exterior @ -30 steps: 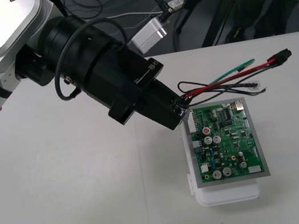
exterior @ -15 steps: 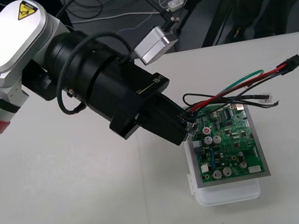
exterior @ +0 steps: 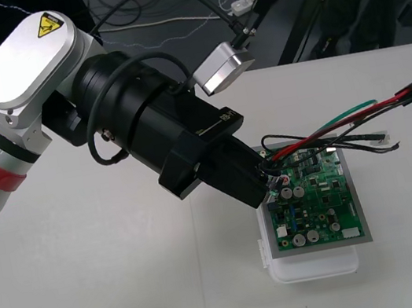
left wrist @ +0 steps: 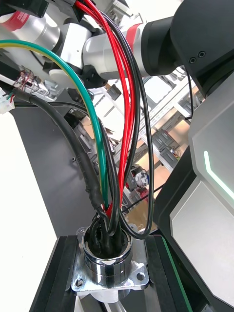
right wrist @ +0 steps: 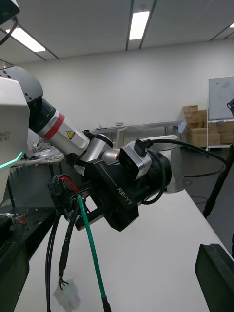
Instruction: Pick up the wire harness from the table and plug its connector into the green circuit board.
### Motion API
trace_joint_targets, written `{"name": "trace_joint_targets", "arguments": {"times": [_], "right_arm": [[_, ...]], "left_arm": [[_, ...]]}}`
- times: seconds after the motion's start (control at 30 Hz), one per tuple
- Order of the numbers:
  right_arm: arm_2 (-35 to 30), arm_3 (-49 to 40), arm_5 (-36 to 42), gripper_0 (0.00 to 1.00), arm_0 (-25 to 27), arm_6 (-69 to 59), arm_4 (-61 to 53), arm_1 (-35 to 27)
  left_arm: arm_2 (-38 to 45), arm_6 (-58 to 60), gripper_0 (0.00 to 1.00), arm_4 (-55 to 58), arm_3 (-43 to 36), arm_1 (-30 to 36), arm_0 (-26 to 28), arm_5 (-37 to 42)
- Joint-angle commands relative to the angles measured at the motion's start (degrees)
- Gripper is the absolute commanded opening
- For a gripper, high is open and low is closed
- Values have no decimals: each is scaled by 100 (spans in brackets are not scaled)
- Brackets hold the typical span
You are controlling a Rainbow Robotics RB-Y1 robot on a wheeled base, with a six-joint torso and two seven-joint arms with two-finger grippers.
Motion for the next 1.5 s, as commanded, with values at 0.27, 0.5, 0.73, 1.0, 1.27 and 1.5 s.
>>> {"name": "trace_joint_targets", "arguments": {"times": [0.27,0.5,0.73,1.0,1.27,1.5], "right_arm": [[634,-302,-32,100,-255,271,-205,388],[634,-496,-32,100,-255,254,-442,476],[634,-698,-32,100,-255,254,-583,493],[634,-847,-32,100,-255,227,-635,564],[625,-610,-32,100,-255,236,-618,546],[625,-583,-32,100,-150,227,-574,493]], "left_arm": [[156,438,0,179,-182,-131,31,-189],[147,473,0,170,-182,-140,31,-189],[147,500,0,152,-182,-131,40,-189],[147,500,0,161,-182,-140,49,-189],[147,517,0,161,-182,-122,49,-189],[147,552,0,196,-182,-122,49,-189]]}}
